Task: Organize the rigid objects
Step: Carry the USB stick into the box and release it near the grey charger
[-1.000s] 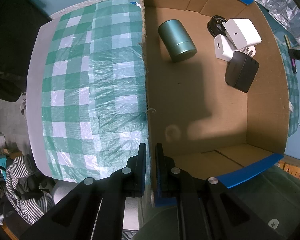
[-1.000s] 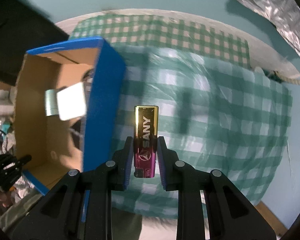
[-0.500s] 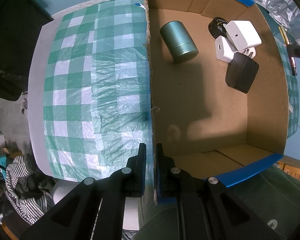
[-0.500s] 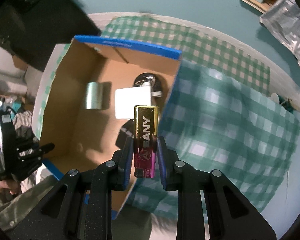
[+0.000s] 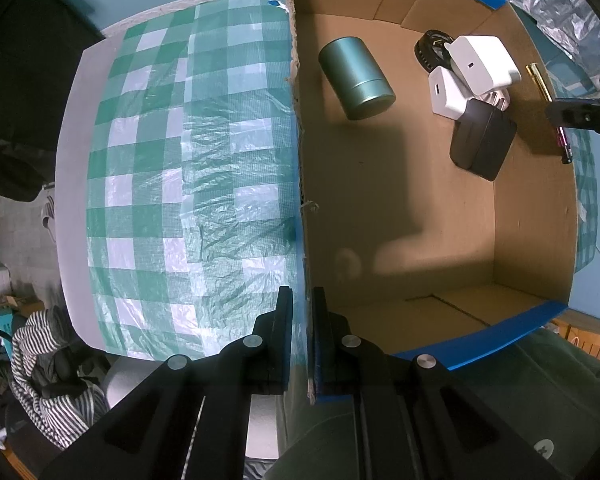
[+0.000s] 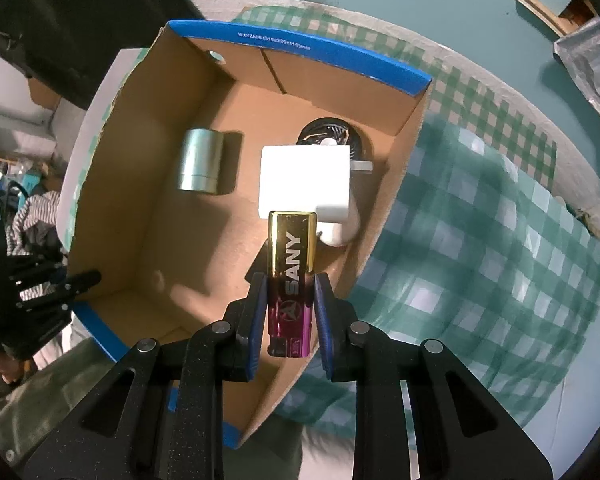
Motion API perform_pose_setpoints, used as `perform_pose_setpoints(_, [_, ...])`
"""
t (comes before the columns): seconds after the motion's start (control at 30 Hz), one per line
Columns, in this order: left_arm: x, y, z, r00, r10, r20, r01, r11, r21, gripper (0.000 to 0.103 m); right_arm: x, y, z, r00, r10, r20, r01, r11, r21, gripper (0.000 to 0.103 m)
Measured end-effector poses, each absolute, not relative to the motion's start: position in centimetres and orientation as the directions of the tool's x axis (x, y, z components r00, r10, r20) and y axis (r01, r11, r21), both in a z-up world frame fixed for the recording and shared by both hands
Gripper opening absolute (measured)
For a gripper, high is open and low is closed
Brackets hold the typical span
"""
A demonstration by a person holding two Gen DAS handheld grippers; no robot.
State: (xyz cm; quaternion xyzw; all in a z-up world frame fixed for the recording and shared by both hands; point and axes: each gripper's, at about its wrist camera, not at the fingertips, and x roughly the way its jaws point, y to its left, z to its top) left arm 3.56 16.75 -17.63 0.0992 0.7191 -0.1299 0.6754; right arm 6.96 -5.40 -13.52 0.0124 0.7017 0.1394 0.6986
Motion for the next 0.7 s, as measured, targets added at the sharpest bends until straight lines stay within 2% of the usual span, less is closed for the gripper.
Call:
perform_pose_setpoints(0.33, [3.6,16.6,-17.6,-0.068,-0.031,-0.997,0.322,0.945,-0.051,0.009,6.9,-5.9,-13.6,-0.019,0.199,-0.980,-0.141,0.970,0.199,0.022])
perform_pose_setpoints(0.4, [3.6,16.5,-17.6,-0.068,-0.029,-0.997,0.324,0.945,-0.050,0.009,6.9,-6.2,-13.5,-0.016,0.199,-0.980,-0.131,0.971,0.199,0.027])
perform_pose_setpoints(0.7, [3.5,16.2,-17.6,-0.066,-0.025,-0.997,0.331,0.943,-0.046,0.009,6.6,-6.3,-12.6,0.005,0.210,-0.978,-0.127,0.970,0.208,0.035])
